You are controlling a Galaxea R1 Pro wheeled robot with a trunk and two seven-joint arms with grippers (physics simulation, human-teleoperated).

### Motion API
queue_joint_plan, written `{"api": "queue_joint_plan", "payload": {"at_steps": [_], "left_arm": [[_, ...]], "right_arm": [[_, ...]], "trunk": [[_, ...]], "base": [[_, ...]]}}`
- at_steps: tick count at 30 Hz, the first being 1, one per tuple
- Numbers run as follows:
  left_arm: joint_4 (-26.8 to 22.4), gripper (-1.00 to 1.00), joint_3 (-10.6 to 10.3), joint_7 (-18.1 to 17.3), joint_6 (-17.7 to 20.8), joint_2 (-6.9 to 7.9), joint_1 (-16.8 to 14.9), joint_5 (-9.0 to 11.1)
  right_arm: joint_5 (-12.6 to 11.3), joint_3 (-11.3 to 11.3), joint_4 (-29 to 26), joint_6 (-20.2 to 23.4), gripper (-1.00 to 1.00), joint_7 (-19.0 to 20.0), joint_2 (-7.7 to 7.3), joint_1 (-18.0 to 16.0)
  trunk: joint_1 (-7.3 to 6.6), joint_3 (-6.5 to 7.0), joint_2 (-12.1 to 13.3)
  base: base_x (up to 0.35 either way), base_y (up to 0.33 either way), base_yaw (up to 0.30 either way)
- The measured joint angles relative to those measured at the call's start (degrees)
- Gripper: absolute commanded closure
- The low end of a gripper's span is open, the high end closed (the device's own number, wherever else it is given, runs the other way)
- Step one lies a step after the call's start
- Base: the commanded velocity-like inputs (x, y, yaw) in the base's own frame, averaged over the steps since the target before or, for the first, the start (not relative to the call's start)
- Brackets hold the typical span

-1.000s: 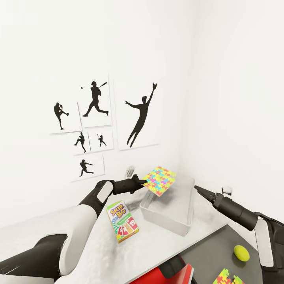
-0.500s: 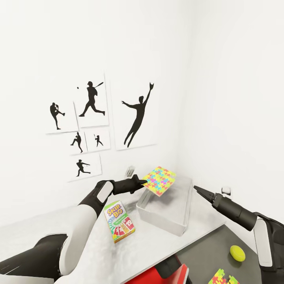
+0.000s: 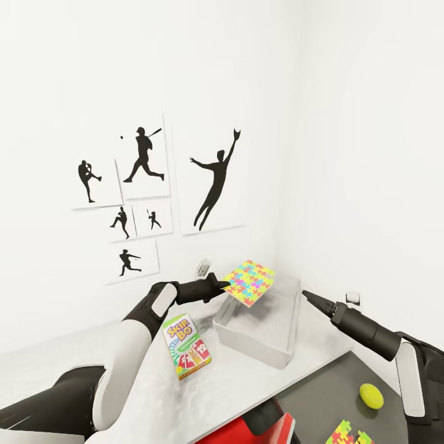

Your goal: Put all the toys in the child's room - the three board games (two on the bed and one on the table), the two jigsaw puzzles on the table, and the tennis ball on the table - inside the toy box on the table in the child's room.

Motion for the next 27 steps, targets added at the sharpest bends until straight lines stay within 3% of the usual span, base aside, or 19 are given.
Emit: {"api": "queue_joint_plan", "payload": {"at_steps": [15,27], "left_arm": [[0.3,1.00,0.1,0.5,-0.3,0.00,0.0,0.0],[2.5,1.00,-1.6,1.1,-2.4,0.01,0.0,0.0]], "right_arm": [[-0.6,-0.1,0.0,0.6,-1.00,0.0,-0.12,0.0],[-0.8,-0.3,-0.1,0.8,-1.00,0.3,-0.49,0.0]], "trunk": [[0.00,0.00,0.0],[0.00,-0.63,0.0]], "base": [[0.000,0.000,0.000],[0.000,0.000,0.000]]}}
